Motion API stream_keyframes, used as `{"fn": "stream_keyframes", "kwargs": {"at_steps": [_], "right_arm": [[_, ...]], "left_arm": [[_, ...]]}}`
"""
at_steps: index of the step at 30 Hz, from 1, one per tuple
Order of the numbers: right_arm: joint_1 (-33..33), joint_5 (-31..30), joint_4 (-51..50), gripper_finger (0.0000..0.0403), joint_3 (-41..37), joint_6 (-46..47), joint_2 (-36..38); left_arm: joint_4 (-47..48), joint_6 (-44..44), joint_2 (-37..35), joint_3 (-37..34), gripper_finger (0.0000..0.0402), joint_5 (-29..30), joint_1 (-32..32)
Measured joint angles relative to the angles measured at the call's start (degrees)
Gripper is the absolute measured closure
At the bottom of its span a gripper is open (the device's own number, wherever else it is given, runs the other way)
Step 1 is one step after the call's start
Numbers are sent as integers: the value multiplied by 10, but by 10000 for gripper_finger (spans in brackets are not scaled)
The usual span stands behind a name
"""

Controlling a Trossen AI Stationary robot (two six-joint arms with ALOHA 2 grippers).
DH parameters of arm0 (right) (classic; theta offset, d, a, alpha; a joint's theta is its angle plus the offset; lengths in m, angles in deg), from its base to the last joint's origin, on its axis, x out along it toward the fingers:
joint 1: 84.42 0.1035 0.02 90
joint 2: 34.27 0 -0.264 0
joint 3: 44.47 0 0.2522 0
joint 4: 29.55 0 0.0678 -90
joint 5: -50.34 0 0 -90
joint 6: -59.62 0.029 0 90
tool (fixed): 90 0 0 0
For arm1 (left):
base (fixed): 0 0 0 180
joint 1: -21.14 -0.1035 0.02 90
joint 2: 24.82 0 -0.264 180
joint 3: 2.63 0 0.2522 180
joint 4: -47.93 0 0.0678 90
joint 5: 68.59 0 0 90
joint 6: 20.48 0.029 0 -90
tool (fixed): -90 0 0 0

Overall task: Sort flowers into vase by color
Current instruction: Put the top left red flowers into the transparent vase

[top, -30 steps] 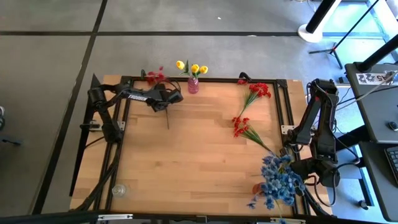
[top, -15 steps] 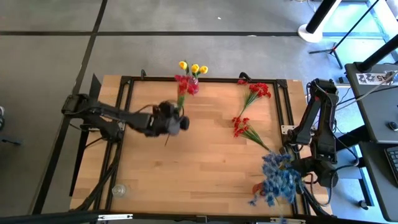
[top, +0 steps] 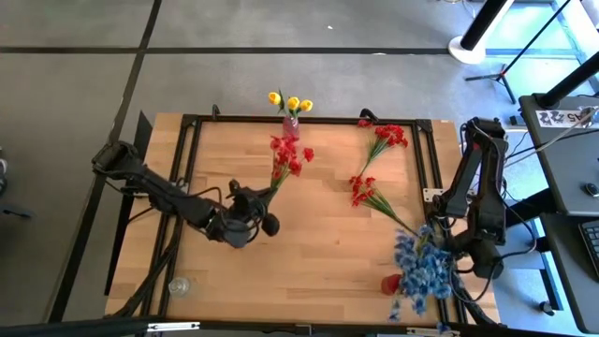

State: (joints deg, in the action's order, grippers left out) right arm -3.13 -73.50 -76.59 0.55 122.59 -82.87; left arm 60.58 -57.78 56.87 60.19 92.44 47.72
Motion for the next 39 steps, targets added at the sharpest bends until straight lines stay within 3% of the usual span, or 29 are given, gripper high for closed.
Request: {"fn": "stream_keyframes", "kwargs": {"at_steps": [7,13,17,35,39], "right_arm": [[0,4,-3,82,0,2,50],[0,43,-22,82,0,12,88],[0,64,-65,82,10,32,116],[0,-14,-421,82,209,41,132],[0,-55,-507,82,264,45,132]], "left_arm": [[-137,168,0,0,392,-12,31],[-197,243,0,0,392,-31,39],[-210,259,0,0,392,-46,38],[-223,281,0,0,392,-77,42],[-221,316,-6,0,392,-66,43]]}}
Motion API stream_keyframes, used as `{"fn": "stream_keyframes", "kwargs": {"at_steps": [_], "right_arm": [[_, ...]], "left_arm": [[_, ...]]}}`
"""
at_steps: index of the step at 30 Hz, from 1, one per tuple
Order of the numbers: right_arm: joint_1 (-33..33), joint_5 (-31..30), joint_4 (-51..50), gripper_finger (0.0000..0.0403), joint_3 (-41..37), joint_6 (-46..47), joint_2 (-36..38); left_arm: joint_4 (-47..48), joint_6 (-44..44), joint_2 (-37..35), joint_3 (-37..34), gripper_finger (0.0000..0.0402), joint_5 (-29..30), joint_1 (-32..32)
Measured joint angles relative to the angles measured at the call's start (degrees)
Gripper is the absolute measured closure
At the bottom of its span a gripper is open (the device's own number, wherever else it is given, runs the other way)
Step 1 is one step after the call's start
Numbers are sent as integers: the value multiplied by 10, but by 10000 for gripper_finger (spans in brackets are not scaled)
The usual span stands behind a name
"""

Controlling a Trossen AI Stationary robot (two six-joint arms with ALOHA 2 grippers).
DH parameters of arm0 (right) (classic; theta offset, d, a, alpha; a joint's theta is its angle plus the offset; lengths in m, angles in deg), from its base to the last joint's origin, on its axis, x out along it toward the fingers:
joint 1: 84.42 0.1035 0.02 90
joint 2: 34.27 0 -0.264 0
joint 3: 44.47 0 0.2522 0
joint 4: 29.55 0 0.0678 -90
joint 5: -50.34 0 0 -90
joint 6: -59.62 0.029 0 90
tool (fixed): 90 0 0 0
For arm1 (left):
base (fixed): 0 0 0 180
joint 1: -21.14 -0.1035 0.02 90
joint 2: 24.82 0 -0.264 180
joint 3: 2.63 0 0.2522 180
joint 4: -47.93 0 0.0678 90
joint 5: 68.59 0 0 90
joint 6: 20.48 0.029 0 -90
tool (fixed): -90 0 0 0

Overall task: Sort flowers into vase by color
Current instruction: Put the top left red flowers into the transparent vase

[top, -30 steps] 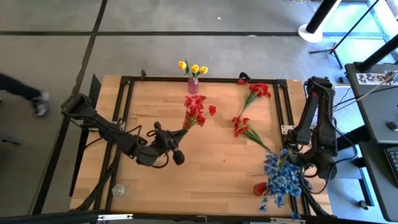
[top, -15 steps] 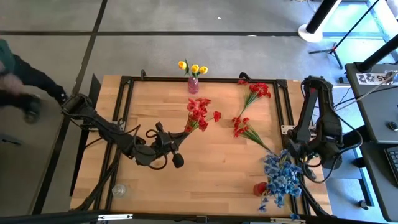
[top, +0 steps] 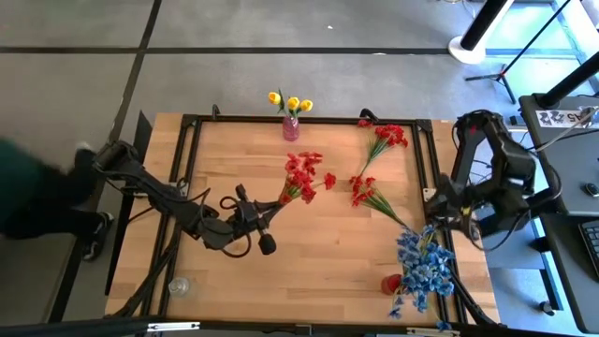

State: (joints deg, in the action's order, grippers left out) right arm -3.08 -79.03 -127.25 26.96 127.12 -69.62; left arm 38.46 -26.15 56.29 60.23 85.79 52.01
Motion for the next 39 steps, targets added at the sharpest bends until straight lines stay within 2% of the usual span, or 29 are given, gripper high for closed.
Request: {"fn": "stream_keyframes", "kwargs": {"at_steps": [3,6,10,13,18,19,21,24,27,31,35,39], "right_arm": [[0,-69,-47,82,39,-3,0],[0,-174,-60,82,65,-11,2],[0,-315,-56,82,73,-23,6],[0,-393,-52,82,73,-38,1],[0,-481,3,82,73,-91,-14],[0,-484,18,82,73,-99,-17],[0,-486,49,82,72,-118,-21],[-1,-487,84,82,72,-123,-27],[-1,-488,110,82,72,-125,-40],[-24,-489,126,82,72,-125,-57],[-90,-489,145,82,72,-125,-87],[-169,-485,162,82,72,-125,-128]], "left_arm": [[5,22,-24,0,392,-6,6],[9,58,-43,0,392,-15,19],[4,81,-68,0,392,-120,25],[-6,91,-71,0,392,-240,17],[-124,163,-71,0,392,-581,-14],[-133,170,-71,0,392,-631,-22],[-134,175,-71,0,392,-686,-38],[-159,169,-70,-18,392,-717,-58],[-252,157,-70,-79,392,-731,-72],[-432,131,-87,-209,392,-724,-84],[-659,90,-87,-348,392,-723,-83],[-666,72,-129,-401,392,-708,-68]]}}
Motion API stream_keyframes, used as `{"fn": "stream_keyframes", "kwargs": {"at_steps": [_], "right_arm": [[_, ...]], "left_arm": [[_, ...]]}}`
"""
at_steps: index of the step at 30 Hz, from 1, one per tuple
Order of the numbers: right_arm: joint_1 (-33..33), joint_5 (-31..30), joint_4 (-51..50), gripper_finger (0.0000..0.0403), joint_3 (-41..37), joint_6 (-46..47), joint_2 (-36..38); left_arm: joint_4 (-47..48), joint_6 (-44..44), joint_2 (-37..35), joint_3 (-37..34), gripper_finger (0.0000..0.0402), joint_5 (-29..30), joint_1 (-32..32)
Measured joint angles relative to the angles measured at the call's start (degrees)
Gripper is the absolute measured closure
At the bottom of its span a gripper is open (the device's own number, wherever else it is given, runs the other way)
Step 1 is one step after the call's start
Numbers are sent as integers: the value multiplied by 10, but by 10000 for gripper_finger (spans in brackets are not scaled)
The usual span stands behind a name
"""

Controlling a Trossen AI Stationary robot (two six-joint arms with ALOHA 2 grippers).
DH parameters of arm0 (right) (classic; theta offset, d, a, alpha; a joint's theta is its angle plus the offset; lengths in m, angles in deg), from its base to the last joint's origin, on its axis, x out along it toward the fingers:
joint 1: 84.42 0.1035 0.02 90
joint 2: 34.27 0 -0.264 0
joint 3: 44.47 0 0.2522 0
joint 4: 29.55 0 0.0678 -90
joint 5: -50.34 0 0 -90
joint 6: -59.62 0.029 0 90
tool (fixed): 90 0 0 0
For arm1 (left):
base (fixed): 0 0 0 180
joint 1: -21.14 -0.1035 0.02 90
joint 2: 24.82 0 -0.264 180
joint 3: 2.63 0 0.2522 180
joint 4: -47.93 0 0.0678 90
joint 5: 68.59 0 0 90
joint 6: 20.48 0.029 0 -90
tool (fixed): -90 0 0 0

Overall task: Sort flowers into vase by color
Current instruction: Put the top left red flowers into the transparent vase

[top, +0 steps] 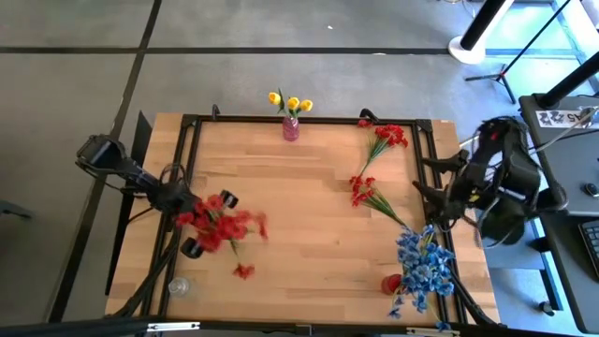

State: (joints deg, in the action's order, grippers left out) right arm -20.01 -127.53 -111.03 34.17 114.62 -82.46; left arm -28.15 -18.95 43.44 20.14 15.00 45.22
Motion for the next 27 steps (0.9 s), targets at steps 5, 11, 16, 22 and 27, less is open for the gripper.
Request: {"fn": "stream_keyframes", "kwargs": {"at_steps": [5,11,16,22,27], "right_arm": [[-99,28,76,82,0,-50,-66],[-213,142,329,82,0,-269,-145],[-307,328,592,82,0,-481,-206],[-384,529,779,82,0,-589,-256],[-427,636,849,82,0,-600,-292]], "left_arm": [[14,-17,-21,-8,392,11,6],[37,-42,-20,-8,392,37,3],[49,-35,-20,15,392,83,-8],[135,-1,-18,97,392,157,-36],[158,5,-3,147,392,185,-73]]}}
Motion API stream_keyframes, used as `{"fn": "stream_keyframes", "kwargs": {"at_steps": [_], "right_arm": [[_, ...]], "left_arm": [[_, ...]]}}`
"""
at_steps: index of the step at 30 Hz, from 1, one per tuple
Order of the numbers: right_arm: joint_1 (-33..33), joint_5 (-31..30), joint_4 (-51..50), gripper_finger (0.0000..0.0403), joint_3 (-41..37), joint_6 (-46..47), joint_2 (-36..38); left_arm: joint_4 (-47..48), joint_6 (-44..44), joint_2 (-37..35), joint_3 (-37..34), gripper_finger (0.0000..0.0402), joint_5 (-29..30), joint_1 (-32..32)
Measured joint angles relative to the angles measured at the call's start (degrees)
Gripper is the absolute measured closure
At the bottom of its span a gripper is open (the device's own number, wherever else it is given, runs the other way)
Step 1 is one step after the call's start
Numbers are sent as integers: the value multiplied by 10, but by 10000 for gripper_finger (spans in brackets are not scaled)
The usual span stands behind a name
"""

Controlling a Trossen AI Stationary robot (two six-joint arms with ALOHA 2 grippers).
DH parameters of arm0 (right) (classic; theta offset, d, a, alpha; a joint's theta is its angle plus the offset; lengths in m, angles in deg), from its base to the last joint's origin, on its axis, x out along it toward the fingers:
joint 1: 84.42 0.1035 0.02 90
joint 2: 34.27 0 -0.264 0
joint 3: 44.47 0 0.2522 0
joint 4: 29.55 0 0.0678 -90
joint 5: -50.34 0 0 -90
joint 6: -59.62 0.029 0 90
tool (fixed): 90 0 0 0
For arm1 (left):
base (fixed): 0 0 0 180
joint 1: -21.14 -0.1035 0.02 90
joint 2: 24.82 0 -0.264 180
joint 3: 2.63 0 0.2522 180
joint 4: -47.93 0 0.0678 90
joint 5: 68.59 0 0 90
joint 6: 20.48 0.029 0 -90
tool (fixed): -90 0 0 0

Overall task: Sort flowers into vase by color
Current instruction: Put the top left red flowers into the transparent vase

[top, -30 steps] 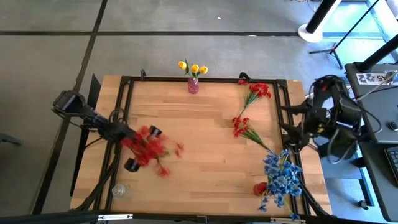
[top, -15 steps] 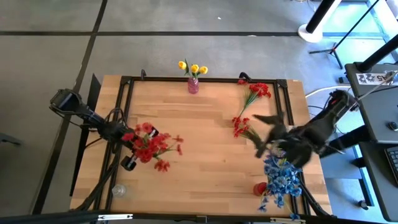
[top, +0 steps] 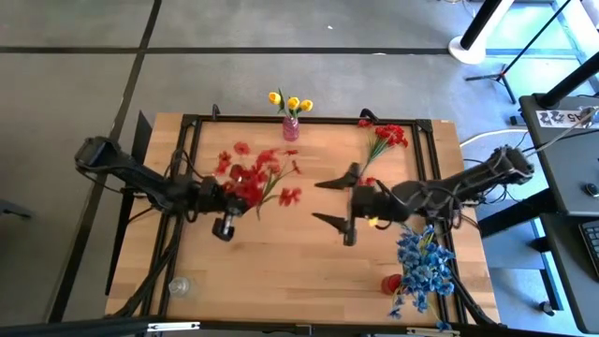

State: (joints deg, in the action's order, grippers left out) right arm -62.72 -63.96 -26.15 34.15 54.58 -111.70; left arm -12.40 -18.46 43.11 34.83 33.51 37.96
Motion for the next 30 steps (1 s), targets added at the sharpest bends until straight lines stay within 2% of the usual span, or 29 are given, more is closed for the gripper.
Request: {"fn": "stream_keyframes", "kwargs": {"at_steps": [5,9,14,18,24,30], "right_arm": [[-28,94,109,82,0,1,-57],[-41,77,161,82,0,2,-86],[-46,47,169,93,0,9,-92],[-45,19,159,132,0,39,-93],[-45,28,154,199,0,59,-93],[-45,29,157,295,0,59,-93]], "left_arm": [[4,-5,55,46,392,0,-29],[5,-8,106,84,392,-1,-40],[1,-4,141,116,392,-15,-51],[1,-1,151,130,392,-29,-52],[4,-1,150,130,392,-60,-56],[22,0,150,130,374,-52,-57]]}}
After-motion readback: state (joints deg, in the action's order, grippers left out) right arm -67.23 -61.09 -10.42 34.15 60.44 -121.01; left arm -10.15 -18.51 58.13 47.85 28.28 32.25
